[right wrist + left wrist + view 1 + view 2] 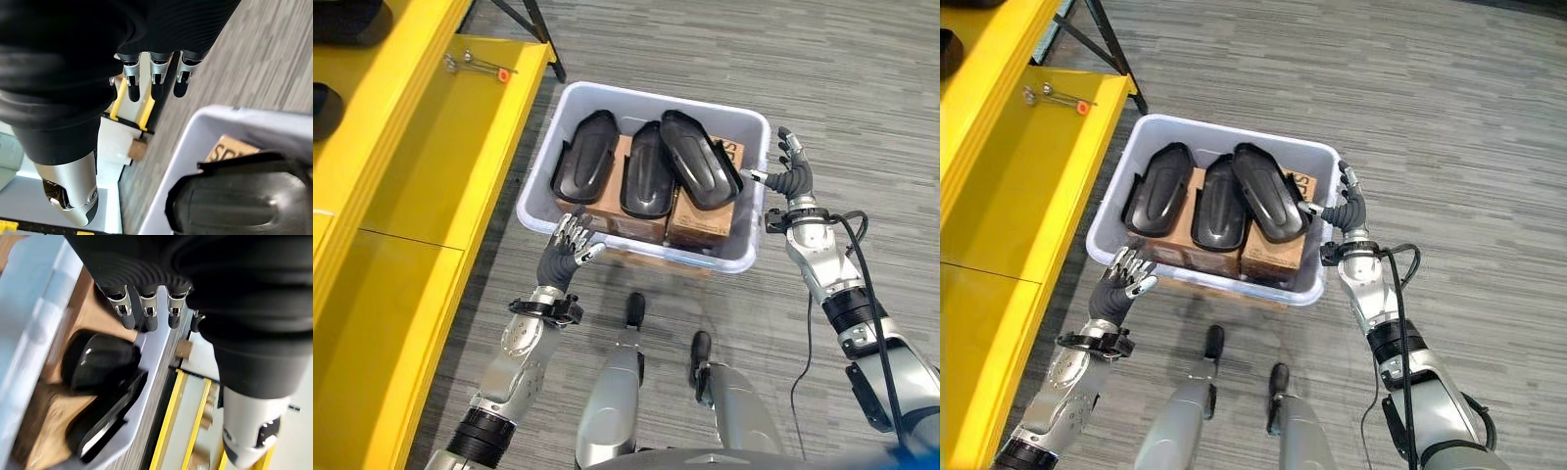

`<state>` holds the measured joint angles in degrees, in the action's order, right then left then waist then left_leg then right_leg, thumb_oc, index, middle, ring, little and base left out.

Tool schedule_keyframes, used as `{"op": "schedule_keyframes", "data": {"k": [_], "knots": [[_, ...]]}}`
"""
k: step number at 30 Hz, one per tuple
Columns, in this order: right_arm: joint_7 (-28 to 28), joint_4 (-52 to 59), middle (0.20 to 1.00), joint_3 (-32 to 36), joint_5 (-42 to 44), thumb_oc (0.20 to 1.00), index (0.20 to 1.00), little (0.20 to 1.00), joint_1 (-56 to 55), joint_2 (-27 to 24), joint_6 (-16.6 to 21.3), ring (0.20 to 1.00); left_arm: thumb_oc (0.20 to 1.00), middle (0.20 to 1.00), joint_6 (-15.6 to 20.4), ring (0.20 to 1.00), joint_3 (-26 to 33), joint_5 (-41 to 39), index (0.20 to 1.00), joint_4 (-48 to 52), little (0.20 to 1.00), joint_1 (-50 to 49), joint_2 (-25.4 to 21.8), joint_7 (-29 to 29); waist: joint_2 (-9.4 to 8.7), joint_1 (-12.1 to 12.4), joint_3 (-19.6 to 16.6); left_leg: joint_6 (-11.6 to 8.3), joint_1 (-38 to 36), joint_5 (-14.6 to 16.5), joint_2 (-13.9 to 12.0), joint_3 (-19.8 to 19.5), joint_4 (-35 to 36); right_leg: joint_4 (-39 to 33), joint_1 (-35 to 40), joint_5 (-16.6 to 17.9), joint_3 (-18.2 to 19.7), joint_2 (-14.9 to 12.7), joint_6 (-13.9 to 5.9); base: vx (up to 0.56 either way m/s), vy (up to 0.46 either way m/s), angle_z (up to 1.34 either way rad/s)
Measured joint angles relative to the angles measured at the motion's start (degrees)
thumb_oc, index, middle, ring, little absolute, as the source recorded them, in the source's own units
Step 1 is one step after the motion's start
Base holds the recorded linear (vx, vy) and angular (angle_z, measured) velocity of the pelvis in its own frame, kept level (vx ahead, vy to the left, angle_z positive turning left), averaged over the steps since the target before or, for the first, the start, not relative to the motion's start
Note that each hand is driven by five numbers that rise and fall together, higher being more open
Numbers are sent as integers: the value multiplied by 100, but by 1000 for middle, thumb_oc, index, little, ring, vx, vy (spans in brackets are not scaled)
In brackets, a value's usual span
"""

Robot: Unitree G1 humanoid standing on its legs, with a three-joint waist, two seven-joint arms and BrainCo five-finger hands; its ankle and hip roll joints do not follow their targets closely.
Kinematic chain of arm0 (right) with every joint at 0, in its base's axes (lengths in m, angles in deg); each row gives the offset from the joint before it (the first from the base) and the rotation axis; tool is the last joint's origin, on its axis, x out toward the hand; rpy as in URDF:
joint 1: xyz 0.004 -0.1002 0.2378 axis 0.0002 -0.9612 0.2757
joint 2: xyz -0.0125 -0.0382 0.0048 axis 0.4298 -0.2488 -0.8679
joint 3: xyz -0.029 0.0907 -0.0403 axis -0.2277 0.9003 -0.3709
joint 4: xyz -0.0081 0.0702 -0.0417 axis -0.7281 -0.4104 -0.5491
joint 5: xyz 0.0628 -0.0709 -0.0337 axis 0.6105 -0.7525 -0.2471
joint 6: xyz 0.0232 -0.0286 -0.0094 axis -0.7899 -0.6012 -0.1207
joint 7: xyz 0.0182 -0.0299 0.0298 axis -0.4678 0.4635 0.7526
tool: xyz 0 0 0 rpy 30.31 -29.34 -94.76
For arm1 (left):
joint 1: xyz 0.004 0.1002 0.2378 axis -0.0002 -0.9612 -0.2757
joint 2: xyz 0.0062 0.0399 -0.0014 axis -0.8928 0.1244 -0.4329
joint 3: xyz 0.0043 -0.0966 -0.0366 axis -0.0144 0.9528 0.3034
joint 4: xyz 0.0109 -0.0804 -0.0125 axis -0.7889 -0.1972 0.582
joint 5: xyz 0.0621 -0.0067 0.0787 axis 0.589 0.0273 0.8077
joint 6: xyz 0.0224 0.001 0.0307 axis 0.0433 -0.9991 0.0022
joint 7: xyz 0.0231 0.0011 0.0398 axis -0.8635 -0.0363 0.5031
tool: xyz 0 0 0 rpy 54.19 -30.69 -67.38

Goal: Move parts from the plastic box to the shelf.

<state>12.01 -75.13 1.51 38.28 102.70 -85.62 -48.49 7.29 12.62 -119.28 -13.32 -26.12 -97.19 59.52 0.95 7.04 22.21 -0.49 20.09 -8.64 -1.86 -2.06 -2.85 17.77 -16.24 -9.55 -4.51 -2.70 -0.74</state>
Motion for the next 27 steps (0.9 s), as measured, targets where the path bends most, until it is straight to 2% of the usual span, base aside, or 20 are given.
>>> {"op": "schedule_keyframes", "data": {"k": [3, 7, 12, 15, 18, 20, 21, 22, 23, 24, 25, 26, 27], "knots": [[-19, 76, 1000, -1, -111, 1000, 1000, 1000, 43, -86, -9, 1000, 1000, 1000, 2, 1000, -2, 7, 1000, 2, 1000, 40, 19, 133, -17, 21, -12, 56, 0, 7, 113, 20, 73, -292, 111, 55, -43, -123, -93, 78, 27, 10], [-116, 71, 1000, -6, -124, 1000, 1000, 1000, 193, -191, -67, 1000, 1000, 1000, 12, 1000, 17, 8, 1000, 2, 1000, 158, 23, 215, -52, 15, -25, 72, -30, 17, 158, 12, 90, -817, 384, 222, -53, -151, -268, 58, 9, 2], [-188, 137, 1000, -27, -339, 1000, 1000, 1000, 278, -214, -73, 1000, 1000, 1000, 35, 1000, -64, 16, 1000, 1, 1000, 193, 170, 314, -162, -6, -87, 120, -97, 125, 115, 37, 96, -1382, 672, 460, -26, -94, -275, 53, 2, -8], [-201, 151, 1000, -45, -557, 1000, 1000, 1000, 335, -213, -114, 1000, 1000, 1000, 41, 1000, -52, 16, 1000, 0, 1000, 197, 183, 377, -211, -4, -103, 155, -63, 187, 99, 165, 97, -1441, 613, 519, 76, -101, -289, 39, 15, -22], [-239, 266, 1000, -161, -555, 1000, 1000, 1000, 440, -149, -120, 1000, 1000, 1000, 75, 1000, -13, 134, 1000, 0, 1000, 294, 158, 477, -339, -12, -103, 202, 71, 274, 82, 259, -47, -870, 222, 431, 62, -111, -308, -50, 92, -20], [-244, 326, 1000, -259, -555, 1000, 1000, 1000, 468, -69, -117, 1000, 1000, 1000, 76, 1000, 2, 201, 1000, -8, 1000, 317, 146, 499, -344, -58, -71, 270, 107, 332, 62, 334, -157, 110, -303, 360, 63, -146, -421, 13, 105, -19], [-243, 360, 1000, -294, -554, 1000, 1000, 1000, 433, 38, -117, 1000, 1000, 1000, 76, 1000, -15, 228, 1000, -20, 1000, 309, 108, 531, -302, -178, -14, 320, 92, 371, 72, 301, -251, 895, -626, 355, 73, -218, -451, 165, -94, 3], [-223, 463, 1000, -481, -556, 1000, 1000, 1000, 389, 63, -125, 1000, 1000, 1000, 83, 1000, 13, 232, 1000, -27, 1000, 378, -14, 573, -298, -236, 71, 412, 104, 529, 107, 359, -429, 1618, -1026, 276, -3, -574, -523, 153, -121, -6], [-216, 489, 1000, -485, -557, 1000, 1000, 1000, 467, 51, -121, 1000, 1000, 1000, 86, 1000, 60, 230, 1000, -29, 1000, 464, -39, 580, -256, -171, 150, 342, 121, 634, 119, 447, -548, 1361, -1093, 285, -121, -947, -523, 192, -266, -35], [-207, 421, 1000, -454, -557, 1000, 1000, 1000, 603, 18, -125, 1000, 1000, 1000, 105, 1000, 130, 226, 1000, -34, 1000, 471, -21, 605, -187, -100, 276, 369, 105, 632, 145, 478, -671, 365, -822, 487, -322, -1370, -683, 108, -241, -36], [-212, 348, 1000, -460, -558, 1000, 1000, 1000, 654, 25, -154, 1000, 1000, 1000, 149, 1000, 293, 228, 1000, -81, 1000, 549, -26, 609, -197, -60, 358, 237, 109, 768, 109, 468, -810, -685, -612, 905, -683, -1867, -826, 104, -299, -34], [-197, 333, 1000, -458, -560, 1000, 1000, 1000, 648, 38, -162, 1000, 1000, 1000, 181, 1000, 457, 225, 1000, -254, 1000, 562, -17, 633, -222, 15, 433, 146, 136, 908, 45, 512, -1042, -1314, -475, 1276, -962, -2116, -911, 36, -205, 1], [-188, 311, 1000, -452, -557, 1000, 1000, 1000, 599, -23, -188, 1000, 1000, 1000, 183, 1000, 573, 220, 1000, -287, 1000, 508, 47, 662, -248, 15, 529, 86, 127, 999, -23, 412, -1192, -1572, -284, 1454, -873, -2158, -922, 58, -188, 25]]}}
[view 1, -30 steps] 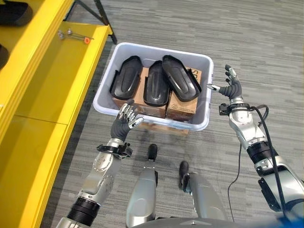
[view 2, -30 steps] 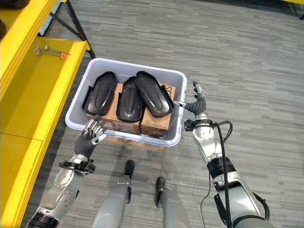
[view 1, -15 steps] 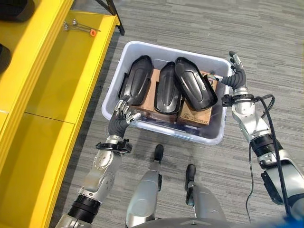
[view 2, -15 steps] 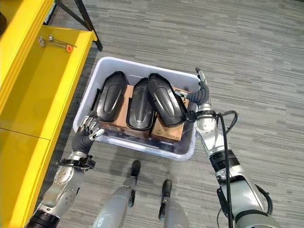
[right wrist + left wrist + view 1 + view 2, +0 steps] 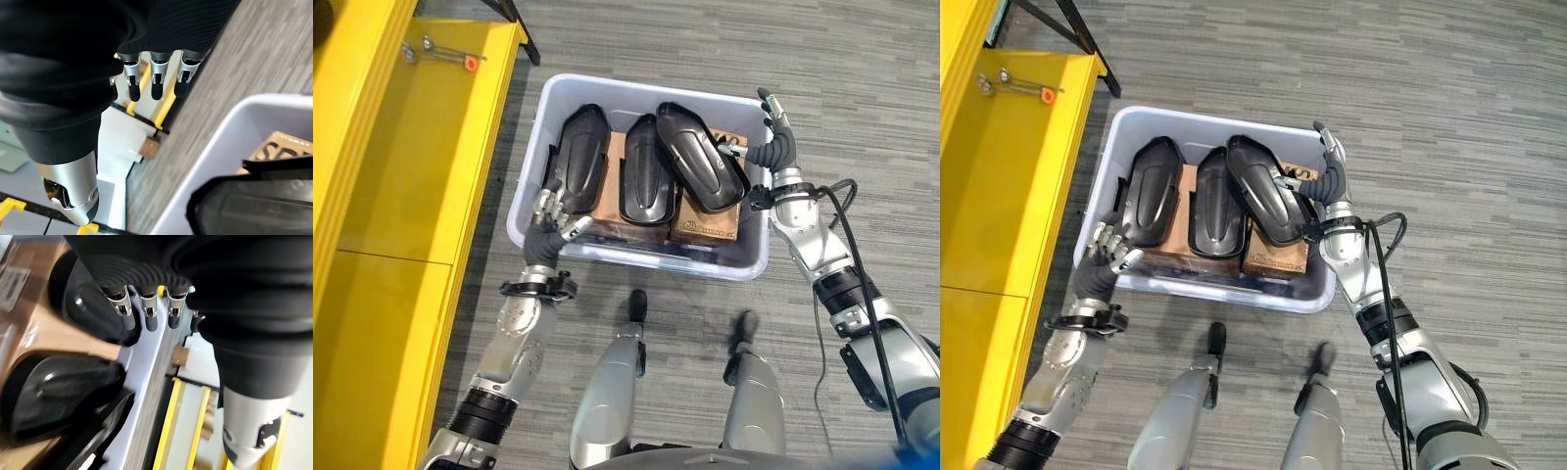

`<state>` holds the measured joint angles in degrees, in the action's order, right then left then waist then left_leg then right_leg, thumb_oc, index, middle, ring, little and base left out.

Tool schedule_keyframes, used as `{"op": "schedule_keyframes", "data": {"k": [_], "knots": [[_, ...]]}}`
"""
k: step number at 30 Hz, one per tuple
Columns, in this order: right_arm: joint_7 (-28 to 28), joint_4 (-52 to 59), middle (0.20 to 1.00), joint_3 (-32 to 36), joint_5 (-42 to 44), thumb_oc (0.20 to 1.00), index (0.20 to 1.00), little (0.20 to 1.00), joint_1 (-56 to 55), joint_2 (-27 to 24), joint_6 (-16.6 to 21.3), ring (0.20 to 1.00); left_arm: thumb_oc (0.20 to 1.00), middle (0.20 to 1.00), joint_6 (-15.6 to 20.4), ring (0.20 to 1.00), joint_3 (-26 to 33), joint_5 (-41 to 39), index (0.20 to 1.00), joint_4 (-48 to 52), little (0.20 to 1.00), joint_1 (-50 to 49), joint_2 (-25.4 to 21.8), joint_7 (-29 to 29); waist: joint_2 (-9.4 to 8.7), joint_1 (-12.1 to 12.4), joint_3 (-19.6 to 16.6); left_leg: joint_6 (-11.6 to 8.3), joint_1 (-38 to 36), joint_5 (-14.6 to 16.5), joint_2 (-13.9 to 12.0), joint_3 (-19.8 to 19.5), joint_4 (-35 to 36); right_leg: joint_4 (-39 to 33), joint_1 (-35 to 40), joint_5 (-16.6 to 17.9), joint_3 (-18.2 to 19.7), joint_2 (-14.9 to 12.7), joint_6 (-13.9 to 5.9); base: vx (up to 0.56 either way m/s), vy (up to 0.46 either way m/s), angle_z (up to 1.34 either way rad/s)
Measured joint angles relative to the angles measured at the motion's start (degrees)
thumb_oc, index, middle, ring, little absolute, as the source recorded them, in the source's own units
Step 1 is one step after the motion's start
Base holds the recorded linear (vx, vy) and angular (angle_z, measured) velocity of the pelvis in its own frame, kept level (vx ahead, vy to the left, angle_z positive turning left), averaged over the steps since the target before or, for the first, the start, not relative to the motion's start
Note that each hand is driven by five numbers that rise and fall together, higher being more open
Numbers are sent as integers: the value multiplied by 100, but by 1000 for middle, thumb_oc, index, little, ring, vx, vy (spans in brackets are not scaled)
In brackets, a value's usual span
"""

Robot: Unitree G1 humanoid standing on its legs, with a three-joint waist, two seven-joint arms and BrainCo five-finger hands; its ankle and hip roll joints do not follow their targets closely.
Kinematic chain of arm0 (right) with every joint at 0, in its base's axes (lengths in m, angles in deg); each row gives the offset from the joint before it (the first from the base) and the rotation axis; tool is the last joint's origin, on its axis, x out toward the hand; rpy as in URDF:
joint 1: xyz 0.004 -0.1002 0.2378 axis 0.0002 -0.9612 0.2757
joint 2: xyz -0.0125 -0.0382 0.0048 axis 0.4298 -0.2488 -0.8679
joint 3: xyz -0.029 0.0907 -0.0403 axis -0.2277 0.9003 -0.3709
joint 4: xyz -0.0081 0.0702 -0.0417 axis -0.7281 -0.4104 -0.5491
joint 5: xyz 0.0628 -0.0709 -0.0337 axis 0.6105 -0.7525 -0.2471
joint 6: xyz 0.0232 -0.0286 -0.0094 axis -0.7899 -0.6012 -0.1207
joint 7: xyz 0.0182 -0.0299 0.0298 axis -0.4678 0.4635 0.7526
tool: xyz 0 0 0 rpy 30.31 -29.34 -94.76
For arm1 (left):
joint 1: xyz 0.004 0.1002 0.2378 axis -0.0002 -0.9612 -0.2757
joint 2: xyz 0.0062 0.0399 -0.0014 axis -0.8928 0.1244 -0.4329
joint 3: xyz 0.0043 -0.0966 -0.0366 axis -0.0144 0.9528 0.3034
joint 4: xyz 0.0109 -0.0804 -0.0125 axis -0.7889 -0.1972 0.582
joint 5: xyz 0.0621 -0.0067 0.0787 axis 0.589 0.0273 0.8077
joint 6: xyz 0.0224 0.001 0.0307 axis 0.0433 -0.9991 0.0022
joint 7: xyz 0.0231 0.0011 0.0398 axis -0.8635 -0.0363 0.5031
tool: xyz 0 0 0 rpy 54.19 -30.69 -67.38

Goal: Move parts from the plastic box to the shelf.

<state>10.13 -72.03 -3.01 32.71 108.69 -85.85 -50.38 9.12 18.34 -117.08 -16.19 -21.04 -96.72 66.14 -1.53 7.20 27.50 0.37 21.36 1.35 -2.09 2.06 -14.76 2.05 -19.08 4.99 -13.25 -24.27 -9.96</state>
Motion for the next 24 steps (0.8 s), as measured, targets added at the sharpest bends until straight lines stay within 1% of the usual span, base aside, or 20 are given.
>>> {"op": "schedule_keyframes", "data": {"k": [1, 2, 3, 4, 5, 6, 7, 9, 11, 13, 17, 20, 23, 24], "knots": [[-3, 3, 1000, 2, 0, 1000, 1000, 1000, -80, -81, -1, 1000, 1000, 1000, 61, 1000, 6, 1, 1000, 31, 1000, -9, -38, 7, -116, 1, 28, -76, 10, 5, -40, -113, 16, 173, 54, 46, 132, 106, -26, 85, -177, 65], [5, 2, 1000, 2, 2, 1000, 1000, 1000, -118, -121, -14, 1000, 1000, 1000, 77, 1000, -33, -4, 1000, 37, 1000, -24, -25, 5, -276, -16, -3, -172, 27, -50, -37, -247, 163, 319, 137, 36, 112, 244, -90, 110, -188, 90], [8, 3, 1000, 5, 2, 1000, 1000, 1000, -124, -104, -45, 1000, 1000, 1000, 70, 1000, -27, -15, 1000, 44, 1000, -97, -44, 8, -455, -20, -93, -298, 24, -221, -18, -265, 385, 336, 256, 12, -134, 340, -49, 65, -133, 64], [40, -9, 1000, 5, -1, 1000, 1000, 1000, 33, -103, -48, 1000, 1000, 1000, 79, 1000, -15, -32, 1000, 78, 1000, -220, 200, 30, -396, 26, -145, -396, 28, -405, -175, -287, 635, 137, 284, 151, -214, 596, 17, 53, -141, 10], [40, 33, 1000, 2, 0, 1000, 1000, 1000, 222, -52, -34, 1000, 1000, 1000, 52, 1000, -204, -40, 1000, 175, 1000, -552, 295, 31, -292, 86, -142, -472, -12, -578, -449, -269, 860, -26, 246, 305, -214, 893, 142, 42, -104, -49], [21, 32, 1000, 5, 0, 1000, 1000, 1000, 255, -102, -48, 1000, 1000, 1000, 29, 1000, -381, -36, 1000, 174, 1000, -588, 308, 21, -243, 27, -144, -488, -60, -606, -619, -259, 942, -38, 214, 266, -207, 1066, 232, 52, -99, -58], [0, 20, 1000, 5, -5, 1000, 1000, 1000, 255, -190, -65, 1000, 1000, 1000, 28, 1000, -424, -35, 1000, 174, 1000, -538, 322, 23, -234, -56, -144, -512, -121, -623, -671, -239, 1014, -68, 214, 262, -185, 1124, 247, 54, -73, -35], [-53, -30, 1000, 31, -10, 1000, 1000, 1000, 259, -344, -75, 1000, 1000, 1000, 34, 1000, -400, -16, 1000, 183, 1000, -196, 345, 33, -210, -145, -139, -557, -148, -650, -670, -235, 1090, -124, 225, 267, -177, 1130, 252, 47, -55, -7], [-58, -133, 1000, 29, -62, 1000, 1000, 1000, 319, -384, -84, 1000, 1000, 1000, 45, 1000, -360, -4, 1000, 189, 1000, -68, 346, 48, -195, -137, -134, -571, -145, -659, -652, -243, 1130, -137, 225, 266, -177, 1133, 252, 35, -33, 7], [-80, -319, 1000, -24, -227, 1000, 1000, 1000, 475, -383, -95, 1000, 1000, 1000, 48, 1000, -367, -4, 1000, 189, 1000, -66, 347, 74, -169, -104, -122, -601, -135, -678, -627, -262, 1170, -148, 224, 268, -186, 1115, 249, 32, -25, 9], [-153, -890, 1000, -166, -387, 1000, 1000, 1000, 992, -384, -152, 1000, 1000, 1000, 61, 1000, -428, -3, 1000, 192, 1000, -111, 346, 79, -88, 50, -74, -614, -105, -686, -591, -276, 1179, -149, 216, 274, -197, 1075, 240, 20, -12, 6], [-157, -937, 1000, -283, -448, 1000, 1000, 1000, 1203, -372, -154, 1000, 1000, 1000, 63, 1000, -434, -3, 1000, 192, 1000, -158, 347, 88, -79, 50, -64, -641, -1, -705, -578, -290, 1189, -150, 152, 281, -248, 1047, 228, 16, -8, 9], [-170, -1179, 1000, -411, -462, 1000, 1000, 1000, 1257, -368, -181, 1000, 1000, 1000, 67, 1000, -469, -2, 1000, 204, 1000, -121, 344, 100, -69, 170, -55, -643, 8, -709, -555, -307, 1213, -172, 154, 281, -276, 1036, 226, 2, -8, 8], [-178, -1601, 1000, -613, -472, 1000, 1000, 1000, 1439, -363, -202, 1000, 1000, 1000, 106, 1000, -480, -2, 1000, 245, 1000, -115, 342, 158, -58, 174, -43, -658, 98, -732, -540, -429, 1219, -206, 137, 282, -365, 1049, 225, 0, 10, 18]]}}
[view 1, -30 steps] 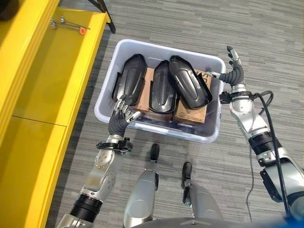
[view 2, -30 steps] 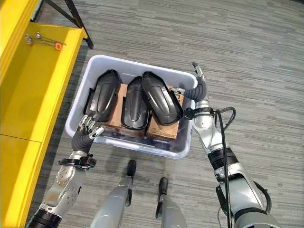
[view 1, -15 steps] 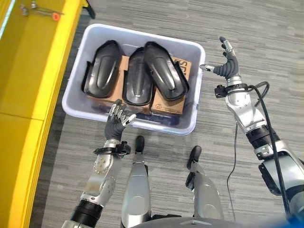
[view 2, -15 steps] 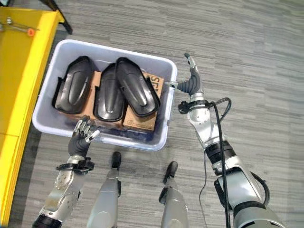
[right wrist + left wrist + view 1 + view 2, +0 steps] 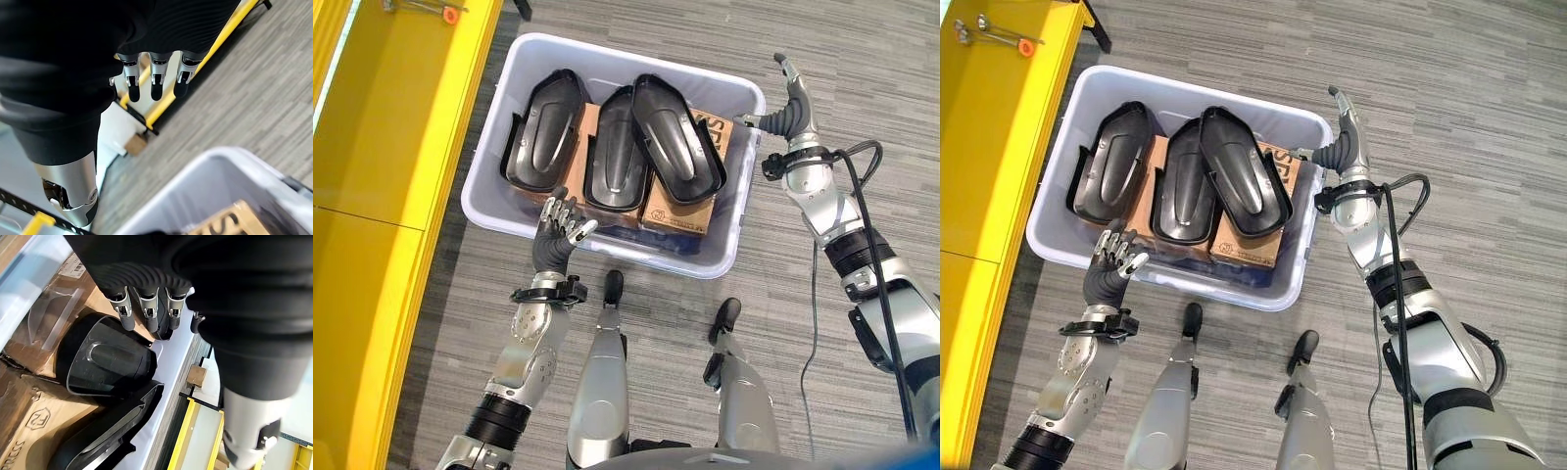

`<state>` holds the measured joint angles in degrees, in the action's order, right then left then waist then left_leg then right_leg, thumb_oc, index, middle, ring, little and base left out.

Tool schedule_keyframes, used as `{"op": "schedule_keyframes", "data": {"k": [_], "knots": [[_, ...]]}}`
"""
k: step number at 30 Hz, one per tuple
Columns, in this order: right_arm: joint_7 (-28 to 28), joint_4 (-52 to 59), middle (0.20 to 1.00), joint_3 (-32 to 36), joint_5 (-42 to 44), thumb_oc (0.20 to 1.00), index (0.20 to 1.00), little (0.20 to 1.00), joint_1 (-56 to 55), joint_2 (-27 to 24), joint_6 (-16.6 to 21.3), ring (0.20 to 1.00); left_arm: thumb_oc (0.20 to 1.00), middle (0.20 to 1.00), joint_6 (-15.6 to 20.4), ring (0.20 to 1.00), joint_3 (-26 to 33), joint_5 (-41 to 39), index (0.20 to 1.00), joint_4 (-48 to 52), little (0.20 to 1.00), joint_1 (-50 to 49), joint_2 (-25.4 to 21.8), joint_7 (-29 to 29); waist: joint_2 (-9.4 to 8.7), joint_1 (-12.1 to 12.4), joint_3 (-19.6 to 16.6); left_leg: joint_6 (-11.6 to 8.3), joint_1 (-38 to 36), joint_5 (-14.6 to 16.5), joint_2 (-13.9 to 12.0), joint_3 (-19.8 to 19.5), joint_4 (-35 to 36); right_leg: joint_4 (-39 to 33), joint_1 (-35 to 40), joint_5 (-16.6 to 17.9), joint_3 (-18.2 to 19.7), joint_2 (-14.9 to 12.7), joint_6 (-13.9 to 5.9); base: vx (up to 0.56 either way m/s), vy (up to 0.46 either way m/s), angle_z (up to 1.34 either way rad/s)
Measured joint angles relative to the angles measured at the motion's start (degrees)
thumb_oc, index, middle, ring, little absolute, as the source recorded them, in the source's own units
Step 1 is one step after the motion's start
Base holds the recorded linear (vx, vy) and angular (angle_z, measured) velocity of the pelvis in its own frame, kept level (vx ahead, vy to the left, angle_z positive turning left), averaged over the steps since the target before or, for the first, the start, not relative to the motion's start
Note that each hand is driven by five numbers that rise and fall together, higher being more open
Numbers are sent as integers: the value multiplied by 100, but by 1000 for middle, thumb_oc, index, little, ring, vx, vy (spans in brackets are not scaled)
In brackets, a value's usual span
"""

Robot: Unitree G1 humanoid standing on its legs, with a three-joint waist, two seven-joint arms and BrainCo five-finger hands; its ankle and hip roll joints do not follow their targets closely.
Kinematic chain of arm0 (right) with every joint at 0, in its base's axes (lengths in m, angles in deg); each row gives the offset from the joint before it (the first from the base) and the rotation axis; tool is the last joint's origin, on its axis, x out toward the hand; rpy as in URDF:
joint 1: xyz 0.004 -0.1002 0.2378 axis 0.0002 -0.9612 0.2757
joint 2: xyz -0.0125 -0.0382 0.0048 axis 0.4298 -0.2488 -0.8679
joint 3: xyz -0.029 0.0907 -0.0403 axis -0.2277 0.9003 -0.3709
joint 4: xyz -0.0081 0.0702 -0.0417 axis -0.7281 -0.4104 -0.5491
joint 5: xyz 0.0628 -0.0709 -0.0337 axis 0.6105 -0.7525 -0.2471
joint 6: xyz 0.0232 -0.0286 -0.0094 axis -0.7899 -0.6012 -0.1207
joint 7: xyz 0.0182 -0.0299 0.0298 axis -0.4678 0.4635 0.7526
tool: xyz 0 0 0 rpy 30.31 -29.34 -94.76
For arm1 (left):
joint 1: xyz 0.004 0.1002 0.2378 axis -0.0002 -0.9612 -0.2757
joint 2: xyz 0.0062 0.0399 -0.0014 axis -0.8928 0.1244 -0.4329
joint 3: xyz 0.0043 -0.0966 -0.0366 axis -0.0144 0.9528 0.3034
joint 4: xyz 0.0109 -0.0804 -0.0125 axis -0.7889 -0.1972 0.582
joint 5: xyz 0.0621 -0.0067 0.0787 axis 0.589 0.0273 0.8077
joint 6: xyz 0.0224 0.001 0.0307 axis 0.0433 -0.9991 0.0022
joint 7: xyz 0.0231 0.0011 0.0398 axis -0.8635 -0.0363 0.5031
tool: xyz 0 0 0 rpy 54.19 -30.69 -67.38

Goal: Move parts from the plastic box to the shelf.

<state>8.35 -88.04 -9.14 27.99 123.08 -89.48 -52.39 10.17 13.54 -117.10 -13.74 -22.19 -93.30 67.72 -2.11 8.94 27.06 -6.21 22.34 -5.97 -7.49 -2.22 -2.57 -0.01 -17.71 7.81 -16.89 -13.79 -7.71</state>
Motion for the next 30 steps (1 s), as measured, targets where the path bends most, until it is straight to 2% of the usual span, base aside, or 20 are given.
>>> {"op": "schedule_keyframes", "data": {"k": [8, 14, 19, 30], "knots": [[-16, -359, 1000, -130, -196, 1000, 1000, 1000, 251, 94, -64, 1000, 1000, 1000, 46, 1000, -63, 5, 1000, 3, 1000, 210, 1, 53, 28, 107, 176, -1, 185, -23, 43, -115, 7, -18, -100, 0, -113, -23, -1, -11, 14, 8], [-19, -1129, 1000, -190, -196, 1000, 1000, 1000, 363, 213, -122, 1000, 1000, 1000, 70, 1000, -190, 5, 1000, 3, 1000, 254, -10, 174, 85, 156, 224, -3, 275, -51, 56, -138, 10, -17, -172, 2, -136, -30, -6, -4, 6, 1], [-28, -1171, 1000, -296, -197, 1000, 1000, 1000, 462, 213, -131, 1000, 1000, 1000, 77, 1000, -240, 5, 1000, 3, 1000, 303, -6, 180, 158, 137, 267, -4, 284, -62, 53, -136, 36, -33, -190, 5, -133, -27, -9, 0, 0, 0], [-114, -1332, 1000, -417, -204, 1000, 1000, 1000, 662, 245, -124, 1000, 1000, 1000, 100, 1000, -447, 6, 1000, 5, 1000, 412, 7, 278, 178, 153, 278, -2, 520, -81, 72, -147, 38, -108, -382, 37, -145, -31, -33, 0, 0, 0]]}}
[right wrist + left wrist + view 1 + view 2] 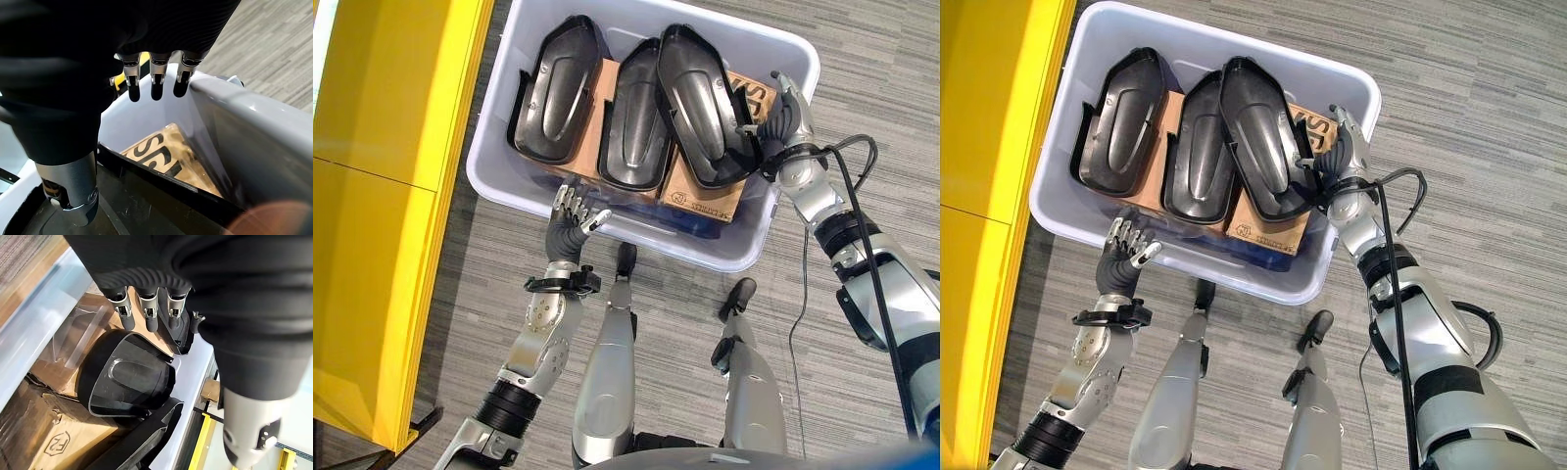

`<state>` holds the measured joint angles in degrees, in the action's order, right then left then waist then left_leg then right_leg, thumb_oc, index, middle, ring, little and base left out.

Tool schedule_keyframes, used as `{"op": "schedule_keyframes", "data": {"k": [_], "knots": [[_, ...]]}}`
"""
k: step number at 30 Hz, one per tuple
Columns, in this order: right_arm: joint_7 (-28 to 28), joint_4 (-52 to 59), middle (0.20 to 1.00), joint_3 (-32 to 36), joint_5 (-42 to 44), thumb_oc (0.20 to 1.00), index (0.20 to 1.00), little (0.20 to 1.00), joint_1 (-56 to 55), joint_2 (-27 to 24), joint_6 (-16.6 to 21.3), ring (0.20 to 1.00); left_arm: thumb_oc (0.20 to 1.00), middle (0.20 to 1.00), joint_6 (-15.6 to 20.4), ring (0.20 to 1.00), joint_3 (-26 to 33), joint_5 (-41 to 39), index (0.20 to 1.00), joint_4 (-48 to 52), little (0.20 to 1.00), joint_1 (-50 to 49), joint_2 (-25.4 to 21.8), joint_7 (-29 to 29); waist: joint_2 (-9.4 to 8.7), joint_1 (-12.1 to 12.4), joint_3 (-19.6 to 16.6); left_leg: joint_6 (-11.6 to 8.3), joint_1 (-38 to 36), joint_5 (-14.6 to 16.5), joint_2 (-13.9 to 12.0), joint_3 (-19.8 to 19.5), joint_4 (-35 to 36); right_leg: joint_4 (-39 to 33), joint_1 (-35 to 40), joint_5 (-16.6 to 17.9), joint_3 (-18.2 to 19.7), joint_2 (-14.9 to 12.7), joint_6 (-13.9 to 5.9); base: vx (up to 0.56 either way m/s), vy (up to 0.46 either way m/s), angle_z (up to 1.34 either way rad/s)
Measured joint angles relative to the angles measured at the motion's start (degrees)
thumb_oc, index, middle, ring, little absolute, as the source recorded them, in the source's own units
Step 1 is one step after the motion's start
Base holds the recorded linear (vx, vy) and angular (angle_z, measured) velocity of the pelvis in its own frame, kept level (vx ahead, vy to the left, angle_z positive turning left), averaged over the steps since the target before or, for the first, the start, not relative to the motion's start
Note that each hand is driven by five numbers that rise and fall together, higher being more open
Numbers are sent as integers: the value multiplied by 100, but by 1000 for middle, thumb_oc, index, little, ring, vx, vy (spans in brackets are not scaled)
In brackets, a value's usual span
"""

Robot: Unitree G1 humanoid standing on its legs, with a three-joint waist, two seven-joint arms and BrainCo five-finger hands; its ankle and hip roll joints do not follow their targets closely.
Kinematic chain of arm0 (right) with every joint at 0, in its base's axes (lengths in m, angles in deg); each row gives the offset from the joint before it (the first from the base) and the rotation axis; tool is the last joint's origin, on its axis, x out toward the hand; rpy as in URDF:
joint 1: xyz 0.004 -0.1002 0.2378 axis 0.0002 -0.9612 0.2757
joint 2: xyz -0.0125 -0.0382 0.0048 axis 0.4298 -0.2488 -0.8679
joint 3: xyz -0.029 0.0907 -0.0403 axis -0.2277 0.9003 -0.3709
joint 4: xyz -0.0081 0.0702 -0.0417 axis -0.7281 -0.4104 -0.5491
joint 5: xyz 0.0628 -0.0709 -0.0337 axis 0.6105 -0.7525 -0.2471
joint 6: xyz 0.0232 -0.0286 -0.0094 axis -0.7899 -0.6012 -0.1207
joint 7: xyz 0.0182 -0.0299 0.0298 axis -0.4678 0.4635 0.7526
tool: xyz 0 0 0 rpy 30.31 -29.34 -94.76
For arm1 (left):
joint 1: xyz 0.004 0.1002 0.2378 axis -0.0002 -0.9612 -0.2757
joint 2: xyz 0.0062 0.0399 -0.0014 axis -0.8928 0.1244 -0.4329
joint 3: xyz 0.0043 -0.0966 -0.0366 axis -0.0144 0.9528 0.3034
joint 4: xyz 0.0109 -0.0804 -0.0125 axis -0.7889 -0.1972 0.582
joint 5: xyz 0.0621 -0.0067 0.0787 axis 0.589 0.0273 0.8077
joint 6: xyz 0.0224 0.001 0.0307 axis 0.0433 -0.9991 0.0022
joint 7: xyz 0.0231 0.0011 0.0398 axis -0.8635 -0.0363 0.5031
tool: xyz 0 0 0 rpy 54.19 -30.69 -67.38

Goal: Move parts from the plastic box to the shelf.

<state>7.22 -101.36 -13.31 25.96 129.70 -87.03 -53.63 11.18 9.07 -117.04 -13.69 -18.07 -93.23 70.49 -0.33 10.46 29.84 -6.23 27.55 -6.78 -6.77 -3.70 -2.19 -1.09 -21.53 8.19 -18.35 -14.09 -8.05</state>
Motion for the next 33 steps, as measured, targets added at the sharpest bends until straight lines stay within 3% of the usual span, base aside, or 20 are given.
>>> {"op": "schedule_keyframes", "data": {"k": [9, 17, 27, 28, 29, 33], "knots": [[-2, -15, 1000, -95, -2, 1000, 1000, 1000, 20, 67, -3, 1000, 1000, 1000, 2, 1000, -10, 0, 1000, 0, 1000, 80, 1, 6, 1, 14, -1, 0, 179, -1, 25, -53, 0, -56, -100, 13, -84, -10, -13, 8, 7, 3], [-171, -1030, 1000, -101, -9, 1000, 1000, 1000, 434, 266, 80, 1000, 1000, 1000, 46, 1000, -141, 4, 1000, 10, 1000, 141, -8, 20, 11, 74, -4, 18, 442, -24, 83, -137, -26, -57, -321, 34, -124, -54, -32, 3, 19, 3], [-89, -1365, 1000, -89, 1, 1000, 1000, 1000, 1046, -66, 119, 1000, 1000, 1000, 139, 1000, -233, 11, 1000, 137, 1000, 173, -10, 132, 64, 143, -23, 5, 954, -192, 95, -182, -17, 2, -830, 101, -134, -61, 5, 2, 3, 1], [-89, -1367, 479, -78, 5, 479, 479, 479, 1079, -83, 128, 479, 1000, 1000, 142, 1000, -235, 11, 1000, 162, 1000, 174, -9, 132, 64, 141, -22, 4, 981, -212, 95, -189, -2, 3, -863, 109, -134, -61, 14, 0, 0, 0], [-85, -1367, 200, -84, 5, 200, 200, 200, 1091, -107, 142, 200, 1000, 1000, 142, 1000, -241, 11, 1000, 169, 1000, 178, -8, 131, 65, 141, -23, 3, 995, -225, 98, -197, 6, 5, -878, 115, -134, -62, 20, 0, 0, 0], [-105, -1368, 200, -121, -133, 200, 200, 200, 1181, -313, 144, 200, 1000, 1000, 141, 1000, -288, 11, 1000, 168, 1000, 191, -6, 125, 84, 163, -34, -1, 1086, -271, 113, -225, 9, 24, -958, 148, -138, -73, 26, 3, 7, 1]]}}
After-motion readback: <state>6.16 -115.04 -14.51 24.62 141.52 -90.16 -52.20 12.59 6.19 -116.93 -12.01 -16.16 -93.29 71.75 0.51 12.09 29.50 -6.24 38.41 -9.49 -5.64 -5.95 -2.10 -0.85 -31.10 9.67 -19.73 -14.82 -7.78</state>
